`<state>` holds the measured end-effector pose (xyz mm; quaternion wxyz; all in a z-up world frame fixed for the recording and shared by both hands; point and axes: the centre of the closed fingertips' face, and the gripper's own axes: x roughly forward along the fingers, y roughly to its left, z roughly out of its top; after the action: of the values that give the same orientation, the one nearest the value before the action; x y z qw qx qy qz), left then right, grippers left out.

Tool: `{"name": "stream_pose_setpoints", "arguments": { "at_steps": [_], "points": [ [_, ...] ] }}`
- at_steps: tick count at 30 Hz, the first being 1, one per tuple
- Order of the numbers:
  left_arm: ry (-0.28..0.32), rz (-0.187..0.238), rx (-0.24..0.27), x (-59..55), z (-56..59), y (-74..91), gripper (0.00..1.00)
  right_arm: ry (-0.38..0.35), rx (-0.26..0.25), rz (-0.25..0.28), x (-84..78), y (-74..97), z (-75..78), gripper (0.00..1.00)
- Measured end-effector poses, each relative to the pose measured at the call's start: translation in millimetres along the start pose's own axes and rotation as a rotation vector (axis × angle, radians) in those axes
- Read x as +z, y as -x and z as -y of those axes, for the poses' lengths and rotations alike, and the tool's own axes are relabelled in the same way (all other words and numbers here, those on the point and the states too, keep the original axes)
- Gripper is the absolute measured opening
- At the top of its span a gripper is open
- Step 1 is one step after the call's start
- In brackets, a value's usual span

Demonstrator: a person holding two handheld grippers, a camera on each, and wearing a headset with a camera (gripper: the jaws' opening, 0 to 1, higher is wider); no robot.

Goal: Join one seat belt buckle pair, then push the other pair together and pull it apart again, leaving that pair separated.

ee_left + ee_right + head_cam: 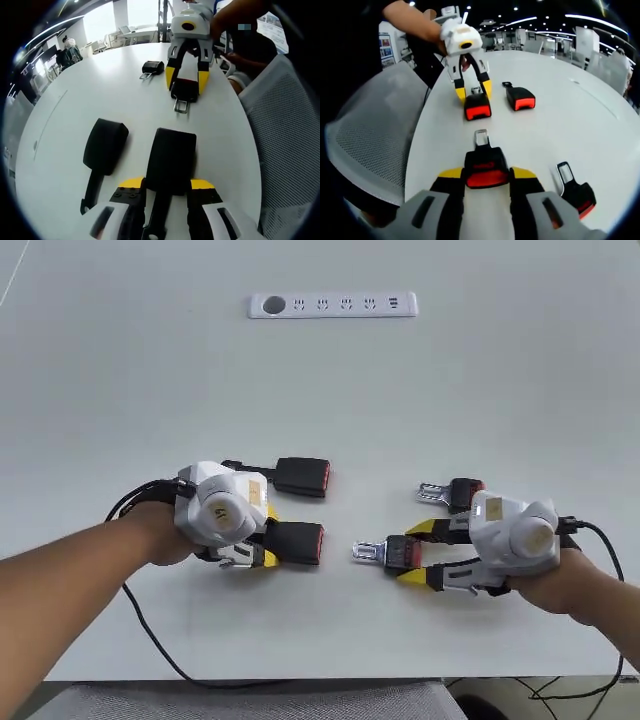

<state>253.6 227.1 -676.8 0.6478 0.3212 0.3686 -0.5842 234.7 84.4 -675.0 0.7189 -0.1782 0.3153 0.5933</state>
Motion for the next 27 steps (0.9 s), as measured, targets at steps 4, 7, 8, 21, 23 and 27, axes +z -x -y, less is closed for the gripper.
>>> {"name": "stream_pose_setpoints", "arguments": {
  "at_steps": [4, 7, 8, 21, 23, 27],
  "points": [
    [0.002, 0.001, 0.001, 0.0, -0.4, -0.4, 0.33, 0.009, 0.008, 0.009, 7.1, -8.6, -0.9, 0.34],
    [0.005, 0.000, 0.003, 0.0, -0.5, -0.6, 0.33, 0.019, 0.018, 0.019, 13.8, -14.8, -1.7, 0.34],
    [0.006, 0.001, 0.003, 0.0, -0.6, -0.7, 0.33, 0.017, 0.018, 0.018, 15.0, -16.1, -1.9, 0.34],
    [0.015, 0.007, 0.011, 0.0, -0.2, -2.0, 0.33, 0.017, 0.037, 0.035, 34.1, -38.1, -5.3, 0.34],
    [0.013, 0.008, 0.011, -0.2, -0.1, -2.2, 0.33, 0.027, 0.038, 0.039, 37.0, -40.7, -6.5, 0.34],
    [0.008, 0.005, 0.013, -0.2, 0.3, -2.3, 0.33, 0.014, 0.037, 0.041, 36.7, -39.3, -7.2, 0.34]
  ]
}}
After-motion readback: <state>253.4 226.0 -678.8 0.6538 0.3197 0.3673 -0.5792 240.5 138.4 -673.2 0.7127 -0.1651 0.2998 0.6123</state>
